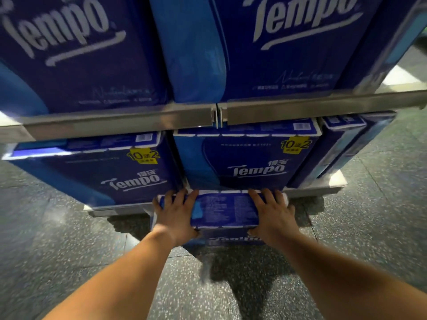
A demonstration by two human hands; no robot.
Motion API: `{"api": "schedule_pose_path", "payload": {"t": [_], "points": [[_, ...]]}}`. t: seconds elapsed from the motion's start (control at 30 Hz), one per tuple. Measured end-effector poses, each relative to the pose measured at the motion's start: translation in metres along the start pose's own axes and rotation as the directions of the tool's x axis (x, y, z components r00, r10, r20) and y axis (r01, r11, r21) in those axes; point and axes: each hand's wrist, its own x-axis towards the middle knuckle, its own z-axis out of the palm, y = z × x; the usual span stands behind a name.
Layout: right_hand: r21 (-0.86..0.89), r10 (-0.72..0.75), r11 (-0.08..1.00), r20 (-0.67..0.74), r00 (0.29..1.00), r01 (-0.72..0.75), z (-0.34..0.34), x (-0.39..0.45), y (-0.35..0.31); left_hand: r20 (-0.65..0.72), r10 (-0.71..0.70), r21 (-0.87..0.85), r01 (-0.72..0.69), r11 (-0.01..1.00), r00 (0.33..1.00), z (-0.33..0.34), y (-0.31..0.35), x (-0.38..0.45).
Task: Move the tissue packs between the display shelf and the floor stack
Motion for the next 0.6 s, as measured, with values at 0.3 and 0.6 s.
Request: {"api": "schedule_pose_path", "payload": {"t": [0.3, 0.6], "points": [[0.016, -0.038, 0.999, -0.022, 0.999, 0.039, -0.181, -0.136, -0.007, 0.013, 0.023, -0.023, -0.023, 0.999, 1.0, -0.177, 0.014, -0.128], [-0.006, 0.034, 0.999, -0.12, 0.992, -0.035, -0.405, -0.308, 0.026, -0.109, 0.065, 0.094, -0.055, 0.994, 0.992, -0.414, 0.086, -0.275]]}}
